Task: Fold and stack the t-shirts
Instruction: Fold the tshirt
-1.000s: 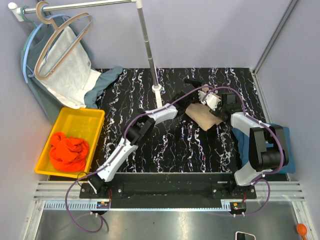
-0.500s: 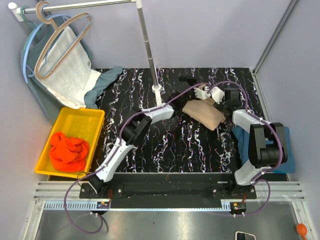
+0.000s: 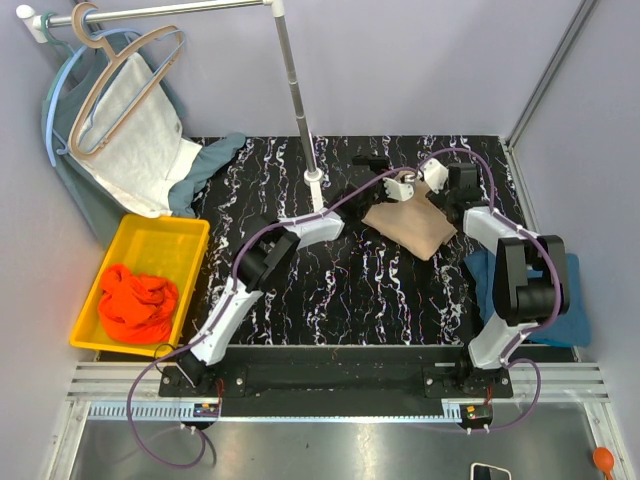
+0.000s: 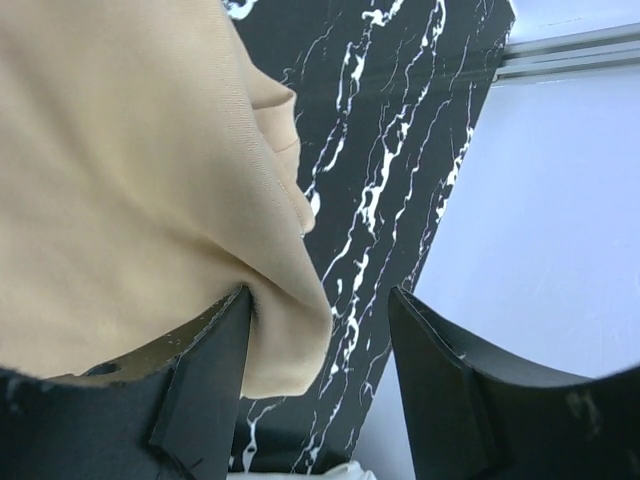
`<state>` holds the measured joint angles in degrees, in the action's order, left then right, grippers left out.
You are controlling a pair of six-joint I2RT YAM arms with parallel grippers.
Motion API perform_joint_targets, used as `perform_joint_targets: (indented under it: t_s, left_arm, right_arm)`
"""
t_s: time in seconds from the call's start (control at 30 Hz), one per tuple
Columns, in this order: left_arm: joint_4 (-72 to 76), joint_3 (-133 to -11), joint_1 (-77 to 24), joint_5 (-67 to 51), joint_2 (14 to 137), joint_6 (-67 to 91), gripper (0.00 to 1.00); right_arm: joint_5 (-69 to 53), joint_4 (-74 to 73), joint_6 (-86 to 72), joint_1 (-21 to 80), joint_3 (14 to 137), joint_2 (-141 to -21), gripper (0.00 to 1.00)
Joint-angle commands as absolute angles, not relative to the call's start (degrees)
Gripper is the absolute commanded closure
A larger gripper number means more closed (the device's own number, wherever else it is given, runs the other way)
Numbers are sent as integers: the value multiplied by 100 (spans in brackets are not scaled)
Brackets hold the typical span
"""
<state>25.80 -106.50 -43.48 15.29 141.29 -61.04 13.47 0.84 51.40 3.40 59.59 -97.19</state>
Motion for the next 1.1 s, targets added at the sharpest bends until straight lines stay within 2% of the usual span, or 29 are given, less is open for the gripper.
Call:
perform_joint_targets:
  t_s: [0.0,0.37,0.57,0.77,0.87,0.97,1.0,1.07]
  left_arm:
    - [2997,-10503,-4421,1547,13518,-6047,1]
    - [2857,-10002,-4456,1652,13088,-5959,1]
    - [2760,-9914,-4500,1731,12938,-5880,1]
    - [2251,-9923,-4474,1854,12543,-5459,1]
    - [1707,-9862,-4474,1854,12235,-5177,1]
    - [1433,-9511,-4474,1863,11857,-5010,1]
    - [1302,-9344,-4482,1872,11778,-4931,1]
    - [1222,-9124,-4482,1872,11532,-4887,1]
  right_arm:
    - [1564,360,4904,308,6433,-10124,37]
    - [1916,474,4948,308,6952,-10916,37]
    - [1907,440,4869,308,6952,-10705,37]
    - [1758,-245,4518,316,7128,-10222,36]
    - [1565,-650,4149,308,7225,-9950,30]
    - [1231,-1080,3710,308,7365,-9678,19]
    - [1030,-1151,3518,316,7391,-9651,11]
    - [862,-1291,3341,316,7522,-9711,6]
